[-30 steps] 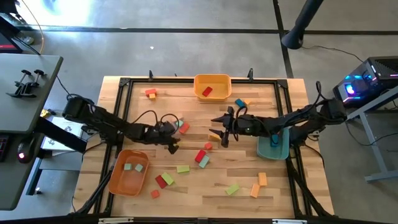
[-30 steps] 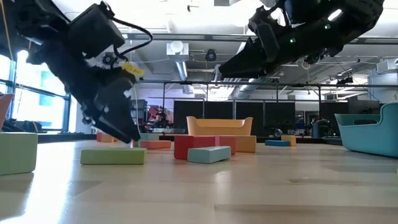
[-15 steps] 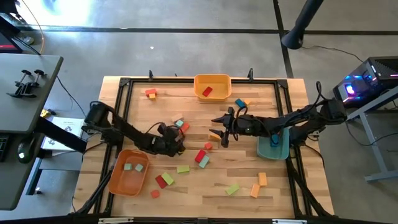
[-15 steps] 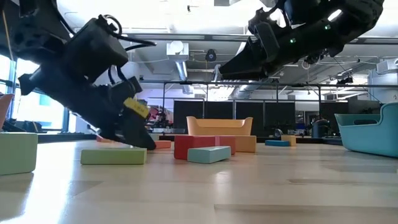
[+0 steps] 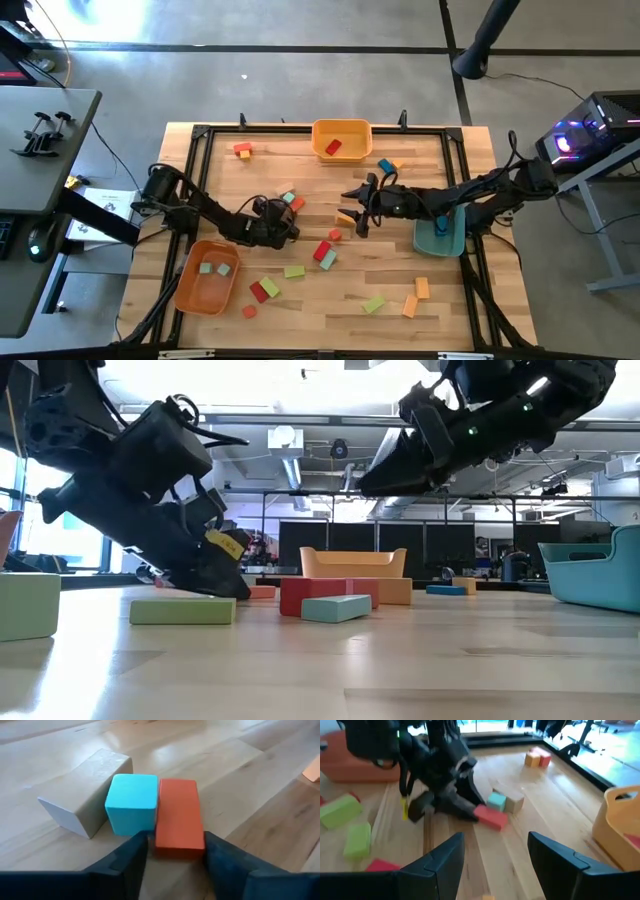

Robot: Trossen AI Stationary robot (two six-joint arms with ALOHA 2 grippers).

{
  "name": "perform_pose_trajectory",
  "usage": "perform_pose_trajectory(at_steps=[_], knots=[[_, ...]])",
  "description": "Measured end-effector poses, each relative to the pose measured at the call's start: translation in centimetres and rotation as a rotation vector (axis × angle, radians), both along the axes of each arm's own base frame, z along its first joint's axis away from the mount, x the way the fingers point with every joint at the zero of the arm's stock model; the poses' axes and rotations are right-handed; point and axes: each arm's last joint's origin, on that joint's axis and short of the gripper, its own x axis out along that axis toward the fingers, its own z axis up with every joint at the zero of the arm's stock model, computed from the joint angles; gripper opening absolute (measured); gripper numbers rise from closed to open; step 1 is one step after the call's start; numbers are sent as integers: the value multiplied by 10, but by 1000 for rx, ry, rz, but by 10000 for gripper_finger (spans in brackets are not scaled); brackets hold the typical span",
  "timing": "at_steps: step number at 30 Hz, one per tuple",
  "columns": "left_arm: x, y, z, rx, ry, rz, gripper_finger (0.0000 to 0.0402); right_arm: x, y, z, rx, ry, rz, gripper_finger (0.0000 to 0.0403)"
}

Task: Sort blocks by size
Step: Put the orange thin rectangular block into the yellow bin

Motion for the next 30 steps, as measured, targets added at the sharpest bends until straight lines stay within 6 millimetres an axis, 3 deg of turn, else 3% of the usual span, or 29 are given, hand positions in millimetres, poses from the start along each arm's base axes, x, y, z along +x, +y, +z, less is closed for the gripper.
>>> perform_pose_trajectory(at_steps=[5,12,16,20,23,27,30], knots=[[3,-9,5,-17,35,-152,87,-11,-1,6,14,61,-43,215],[6,-24,34,-92,29,-470,83,-36,-3,24,1,130,-71,215],[8,-19,62,-42,-82,-471,83,-43,-3,32,1,113,-70,215],[16,8,96,56,-193,-419,83,-44,-3,33,-1,111,-69,215],[31,40,121,94,-214,-384,83,-44,-3,32,-1,123,-69,215],[57,97,149,63,-101,-380,83,-46,-4,30,-10,146,-89,215],[73,137,155,64,63,-349,83,-47,-5,29,-19,165,-134,215]])
